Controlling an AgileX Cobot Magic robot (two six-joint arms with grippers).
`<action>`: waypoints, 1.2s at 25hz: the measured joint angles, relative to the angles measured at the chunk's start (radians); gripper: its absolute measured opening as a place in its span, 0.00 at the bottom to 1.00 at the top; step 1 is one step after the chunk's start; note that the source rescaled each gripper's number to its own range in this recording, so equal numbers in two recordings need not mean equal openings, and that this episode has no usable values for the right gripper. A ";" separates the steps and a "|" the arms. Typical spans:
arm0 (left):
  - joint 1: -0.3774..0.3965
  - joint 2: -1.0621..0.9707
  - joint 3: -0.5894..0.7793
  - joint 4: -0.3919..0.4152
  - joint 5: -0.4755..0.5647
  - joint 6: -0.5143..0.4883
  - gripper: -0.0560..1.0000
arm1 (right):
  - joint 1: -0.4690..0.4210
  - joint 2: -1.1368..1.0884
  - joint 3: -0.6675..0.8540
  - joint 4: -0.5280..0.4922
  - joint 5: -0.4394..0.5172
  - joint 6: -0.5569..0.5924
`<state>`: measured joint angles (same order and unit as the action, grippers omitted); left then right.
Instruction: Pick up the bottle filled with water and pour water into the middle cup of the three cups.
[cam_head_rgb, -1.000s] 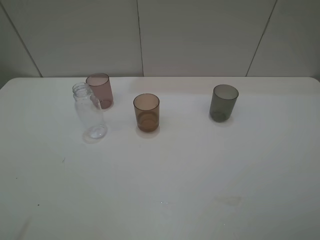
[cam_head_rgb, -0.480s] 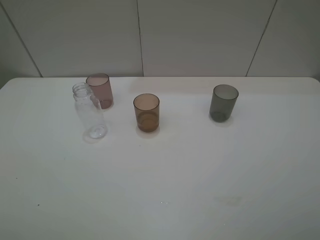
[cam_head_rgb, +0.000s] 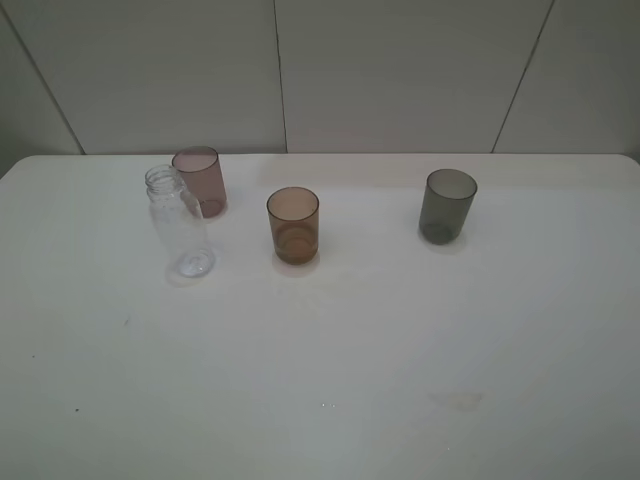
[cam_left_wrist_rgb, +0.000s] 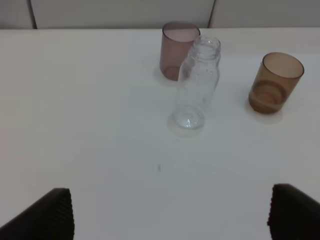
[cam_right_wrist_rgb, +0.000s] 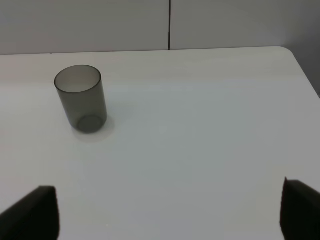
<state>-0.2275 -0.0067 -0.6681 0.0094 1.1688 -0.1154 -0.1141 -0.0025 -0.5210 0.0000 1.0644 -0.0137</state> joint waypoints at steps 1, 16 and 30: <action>0.000 0.000 0.024 -0.009 -0.025 0.014 1.00 | 0.000 0.000 0.000 0.000 0.000 0.000; 0.000 0.000 0.164 -0.021 -0.104 0.091 1.00 | 0.000 0.000 0.000 0.000 0.000 0.000; 0.169 0.000 0.164 -0.021 -0.104 0.102 1.00 | 0.000 0.000 0.000 0.000 0.000 0.000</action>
<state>-0.0584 -0.0067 -0.5042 -0.0113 1.0649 -0.0136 -0.1141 -0.0025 -0.5210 0.0000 1.0644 -0.0137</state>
